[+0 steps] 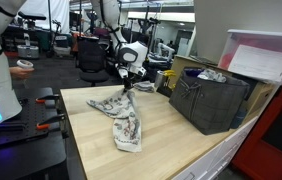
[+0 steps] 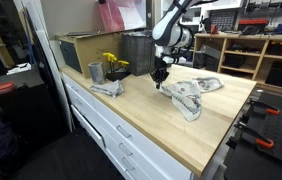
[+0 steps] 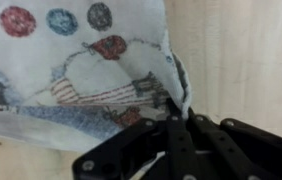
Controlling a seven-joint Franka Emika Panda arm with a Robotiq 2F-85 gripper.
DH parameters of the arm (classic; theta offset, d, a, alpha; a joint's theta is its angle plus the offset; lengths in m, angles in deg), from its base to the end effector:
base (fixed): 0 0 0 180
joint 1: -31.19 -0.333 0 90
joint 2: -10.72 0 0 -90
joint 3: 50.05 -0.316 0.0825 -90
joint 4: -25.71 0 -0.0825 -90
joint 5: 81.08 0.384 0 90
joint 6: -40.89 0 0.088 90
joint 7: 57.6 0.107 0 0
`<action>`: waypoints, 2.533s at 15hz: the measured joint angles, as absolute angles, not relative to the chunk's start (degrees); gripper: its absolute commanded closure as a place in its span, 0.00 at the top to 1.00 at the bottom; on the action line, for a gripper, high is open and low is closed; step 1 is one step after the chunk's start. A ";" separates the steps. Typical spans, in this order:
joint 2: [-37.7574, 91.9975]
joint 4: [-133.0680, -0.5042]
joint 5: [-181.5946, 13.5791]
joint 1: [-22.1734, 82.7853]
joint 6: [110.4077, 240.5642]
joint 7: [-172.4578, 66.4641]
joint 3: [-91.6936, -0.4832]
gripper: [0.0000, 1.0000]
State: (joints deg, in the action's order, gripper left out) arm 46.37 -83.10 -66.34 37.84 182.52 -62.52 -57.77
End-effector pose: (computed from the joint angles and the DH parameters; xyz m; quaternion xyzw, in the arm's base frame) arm 0.6249 0.0082 0.1691 -0.9909 0.0620 0.0210 0.1172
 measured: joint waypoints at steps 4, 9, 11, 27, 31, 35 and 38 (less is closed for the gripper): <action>46.92 -76.68 -61.26 36.70 174.85 -60.85 -60.12 0.01; 48.84 -70.36 -59.58 33.62 171.42 -59.45 -60.33 0.45; 49.06 -69.98 -59.58 32.74 171.30 -59.65 -60.43 0.61; 41.08 -91.40 -58.58 42.22 180.58 -67.56 -51.55 1.00; 40.51 -97.32 -58.62 45.05 184.20 -67.36 -47.23 1.00; 40.58 -100.72 -58.76 45.80 187.05 -64.06 -43.98 1.00; 40.84 -102.33 -58.76 45.93 189.24 -61.10 -43.50 1.00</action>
State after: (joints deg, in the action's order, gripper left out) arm 40.84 -102.33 -58.76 45.93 189.24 -61.10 -43.50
